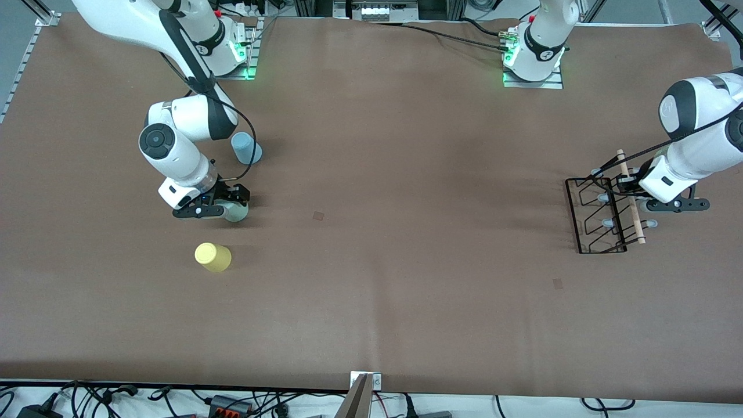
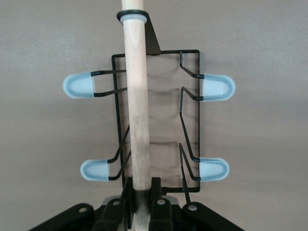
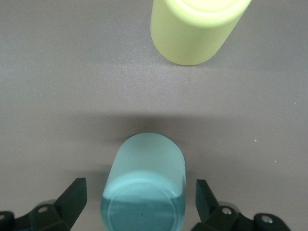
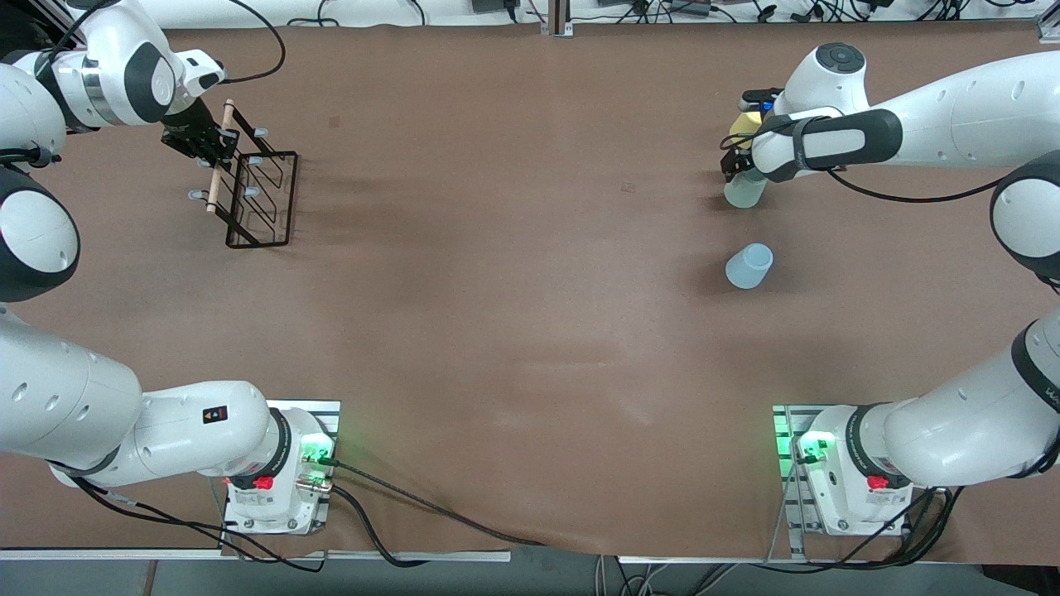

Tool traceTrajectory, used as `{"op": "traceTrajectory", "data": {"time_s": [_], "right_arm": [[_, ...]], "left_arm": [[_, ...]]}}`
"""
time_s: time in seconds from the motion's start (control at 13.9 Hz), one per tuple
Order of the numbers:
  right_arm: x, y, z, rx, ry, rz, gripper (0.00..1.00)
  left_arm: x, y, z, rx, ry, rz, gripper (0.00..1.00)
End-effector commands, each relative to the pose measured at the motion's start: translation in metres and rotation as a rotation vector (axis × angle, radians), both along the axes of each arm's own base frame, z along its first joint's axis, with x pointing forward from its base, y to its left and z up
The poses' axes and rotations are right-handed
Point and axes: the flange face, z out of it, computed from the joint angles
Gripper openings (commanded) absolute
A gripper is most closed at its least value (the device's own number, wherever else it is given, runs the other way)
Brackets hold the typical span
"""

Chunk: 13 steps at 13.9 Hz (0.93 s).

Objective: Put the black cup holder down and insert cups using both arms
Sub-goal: 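Grasp the teal cup with the right gripper while the left gripper grasps the dowel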

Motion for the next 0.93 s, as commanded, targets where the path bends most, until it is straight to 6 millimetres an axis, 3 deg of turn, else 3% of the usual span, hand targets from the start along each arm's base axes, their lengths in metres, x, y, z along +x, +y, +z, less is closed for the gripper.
{"op": "traceTrajectory", "data": {"time_s": [0.0,0.07,0.29,0.36,0.5,0.65,0.86], "right_arm": [[-0.006,0.001,-0.003,0.001,-0.008,-0.013,1.00],[-0.006,0.001,-0.003,0.000,-0.006,-0.013,1.00],[-0.008,0.001,-0.005,-0.001,0.000,-0.013,1.00],[-0.009,0.000,-0.006,-0.002,0.003,-0.013,0.93],[-0.009,-0.001,-0.006,-0.002,0.004,-0.012,0.67],[-0.010,0.000,-0.005,-0.003,0.005,-0.011,0.42],[-0.007,-0.001,0.003,0.000,-0.008,0.003,0.18]], "left_arm": [[0.006,-0.002,0.041,0.016,-0.039,-0.020,0.01],[0.011,-0.004,0.059,0.019,-0.027,-0.021,0.01],[0.039,-0.044,0.130,0.022,-0.009,-0.075,0.01],[0.045,-0.061,0.147,0.021,-0.006,-0.096,0.01],[0.053,-0.127,0.171,0.016,-0.024,-0.140,0.01],[0.050,-0.182,0.177,0.010,-0.042,-0.129,0.01],[0.035,-0.276,0.169,-0.008,-0.046,-0.103,0.01]]}}
